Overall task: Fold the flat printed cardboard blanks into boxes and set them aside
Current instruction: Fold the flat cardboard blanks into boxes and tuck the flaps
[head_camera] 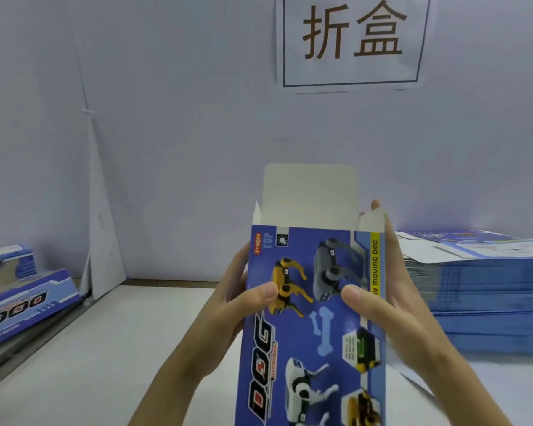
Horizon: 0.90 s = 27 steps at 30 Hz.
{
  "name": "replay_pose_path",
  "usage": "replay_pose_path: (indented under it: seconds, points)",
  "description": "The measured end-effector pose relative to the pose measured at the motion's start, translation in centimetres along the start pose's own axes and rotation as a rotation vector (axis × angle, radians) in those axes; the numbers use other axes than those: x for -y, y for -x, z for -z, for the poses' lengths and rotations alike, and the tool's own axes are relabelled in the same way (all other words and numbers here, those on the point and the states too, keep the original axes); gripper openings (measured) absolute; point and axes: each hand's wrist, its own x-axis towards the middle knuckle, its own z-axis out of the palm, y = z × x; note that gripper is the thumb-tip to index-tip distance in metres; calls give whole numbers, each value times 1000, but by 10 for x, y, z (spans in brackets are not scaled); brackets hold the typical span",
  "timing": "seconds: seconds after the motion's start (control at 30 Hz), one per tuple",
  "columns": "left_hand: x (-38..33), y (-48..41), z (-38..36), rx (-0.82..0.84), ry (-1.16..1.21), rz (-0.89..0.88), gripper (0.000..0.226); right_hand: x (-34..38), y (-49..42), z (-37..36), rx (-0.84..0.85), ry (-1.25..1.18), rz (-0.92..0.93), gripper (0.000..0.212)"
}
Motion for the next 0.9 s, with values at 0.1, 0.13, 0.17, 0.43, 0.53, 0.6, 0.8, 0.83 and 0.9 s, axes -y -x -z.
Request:
replay_pose_path:
  seconds: [0.1,0.13,0.17,0.43,0.53,0.6,0.8,0.83,0.9]
  points:
    - [0,2,1,13,0,7,88,-5,-1,2,-54,111,153,93]
    - [0,3,2,16,-7,8,90,-5,-2,2,-72,109,183,90]
    - [1,3,2,25,-14,6,92,-4,-2,3,-89,91,201,85]
    - [3,3,-1,116,-60,-28,82,2,-5,8,-107,53,279,66]
    - [4,3,0,118,-55,-13,92,2,-4,8,-100,46,288,54]
    - [3,4,2,110,-42,-8,96,2,-2,6,-94,24,265,41]
    - [0,8,6,101,-1,11,99,8,-3,4,-82,64,288,41]
    - [0,8,6,97,7,14,99,8,-3,5,-93,93,310,46]
    - [-1,8,5,100,9,11,98,9,-4,5,-111,98,330,41]
